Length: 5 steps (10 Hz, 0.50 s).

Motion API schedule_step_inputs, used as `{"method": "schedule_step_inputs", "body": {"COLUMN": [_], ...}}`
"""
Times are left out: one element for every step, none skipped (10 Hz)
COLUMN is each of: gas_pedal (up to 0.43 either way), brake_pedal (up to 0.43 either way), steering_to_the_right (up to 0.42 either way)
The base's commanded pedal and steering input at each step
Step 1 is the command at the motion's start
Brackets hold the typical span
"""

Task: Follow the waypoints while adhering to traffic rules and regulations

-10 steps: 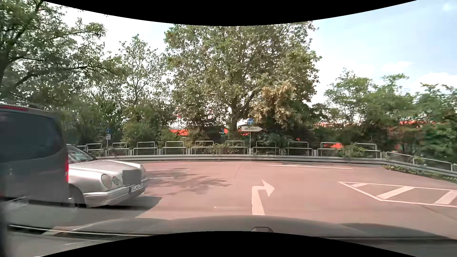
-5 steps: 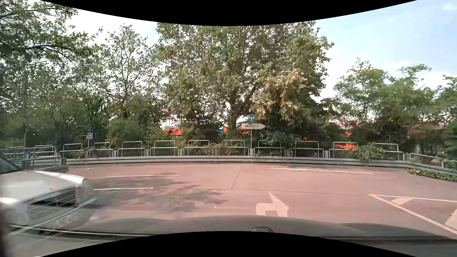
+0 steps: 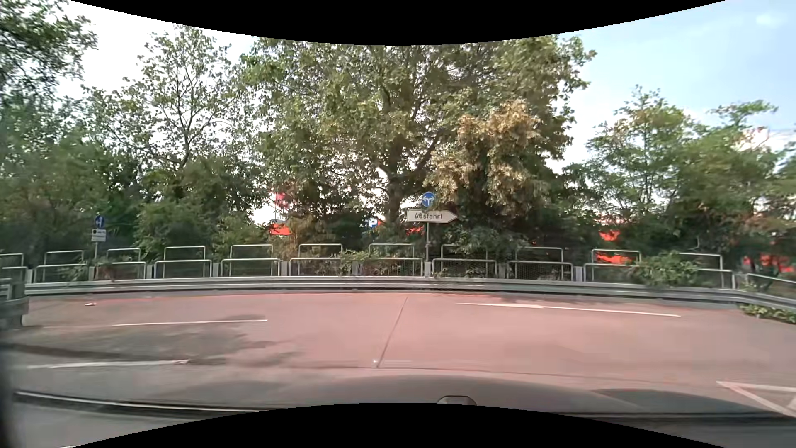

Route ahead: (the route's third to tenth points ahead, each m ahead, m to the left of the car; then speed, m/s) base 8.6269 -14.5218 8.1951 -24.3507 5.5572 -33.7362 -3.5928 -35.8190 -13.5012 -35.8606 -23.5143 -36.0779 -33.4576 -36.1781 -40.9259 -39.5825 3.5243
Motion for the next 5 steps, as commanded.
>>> {"method": "schedule_step_inputs", "body": {"gas_pedal": [0.000, 0.000, 0.000, 0.000, 0.000], "brake_pedal": [0.104, 0.104, 0.104, 0.104, 0.098], "steering_to_the_right": [0.169, 0.207, 0.240, 0.270, 0.306]}}
